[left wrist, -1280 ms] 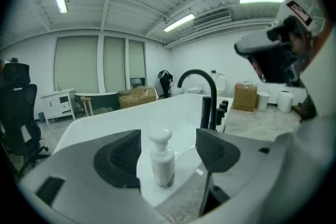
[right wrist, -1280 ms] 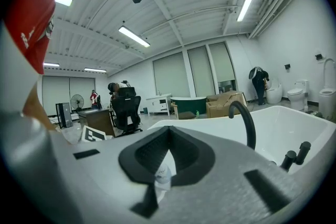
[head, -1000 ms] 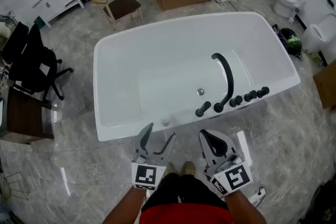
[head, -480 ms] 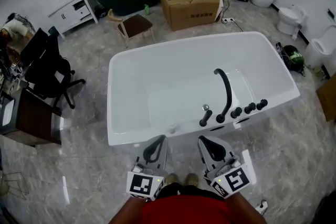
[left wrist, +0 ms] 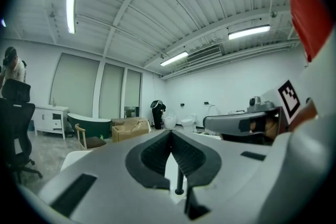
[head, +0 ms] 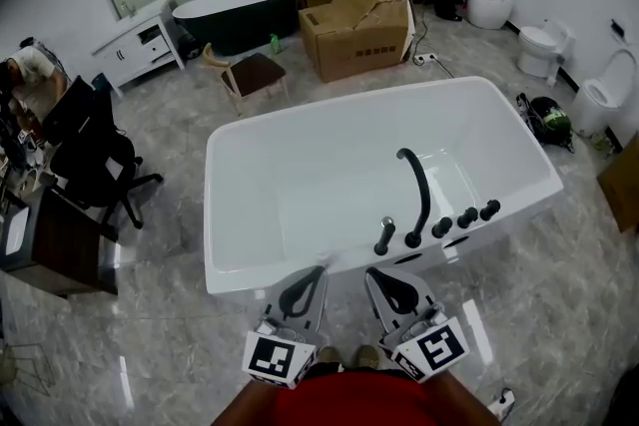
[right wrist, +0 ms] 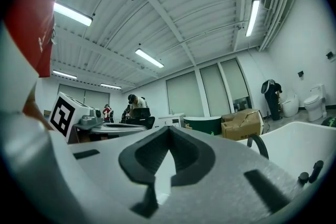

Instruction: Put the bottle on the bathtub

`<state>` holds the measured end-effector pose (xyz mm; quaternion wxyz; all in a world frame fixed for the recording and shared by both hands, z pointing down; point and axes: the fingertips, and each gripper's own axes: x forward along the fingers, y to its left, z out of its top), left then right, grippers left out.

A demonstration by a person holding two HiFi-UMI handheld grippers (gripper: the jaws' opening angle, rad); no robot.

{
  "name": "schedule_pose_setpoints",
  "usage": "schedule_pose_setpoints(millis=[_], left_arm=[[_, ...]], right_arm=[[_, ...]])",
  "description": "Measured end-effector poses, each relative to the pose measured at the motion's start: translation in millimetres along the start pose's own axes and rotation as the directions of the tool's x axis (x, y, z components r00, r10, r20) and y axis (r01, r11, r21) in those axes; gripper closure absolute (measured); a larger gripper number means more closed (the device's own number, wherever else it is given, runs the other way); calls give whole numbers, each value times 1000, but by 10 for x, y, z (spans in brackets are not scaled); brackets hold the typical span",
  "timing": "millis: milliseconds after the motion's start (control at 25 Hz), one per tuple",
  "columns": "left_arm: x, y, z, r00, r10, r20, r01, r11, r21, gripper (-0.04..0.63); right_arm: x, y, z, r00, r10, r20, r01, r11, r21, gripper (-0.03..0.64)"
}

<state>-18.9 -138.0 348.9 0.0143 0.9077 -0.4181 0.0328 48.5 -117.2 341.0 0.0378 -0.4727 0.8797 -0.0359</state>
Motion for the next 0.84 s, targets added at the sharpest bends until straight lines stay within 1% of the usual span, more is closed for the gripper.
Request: schedule_pose_setpoints(millis=[200, 480, 840], left_arm=[[10, 21, 18, 1000, -3, 0, 3, 1000, 8, 586], [-3, 33, -66, 1000, -3, -13, 3, 1000, 6, 584], [-25, 113, -128, 1000, 3, -24, -3, 1000, 8, 584]], right_arm=[[-37, -15, -8, 1000, -16, 4, 16, 1000, 5, 612], [-92, -46, -43, 999, -40, 0, 40, 999, 7, 612], [-59, -18, -92, 999, -39, -15, 39, 999, 6, 612]])
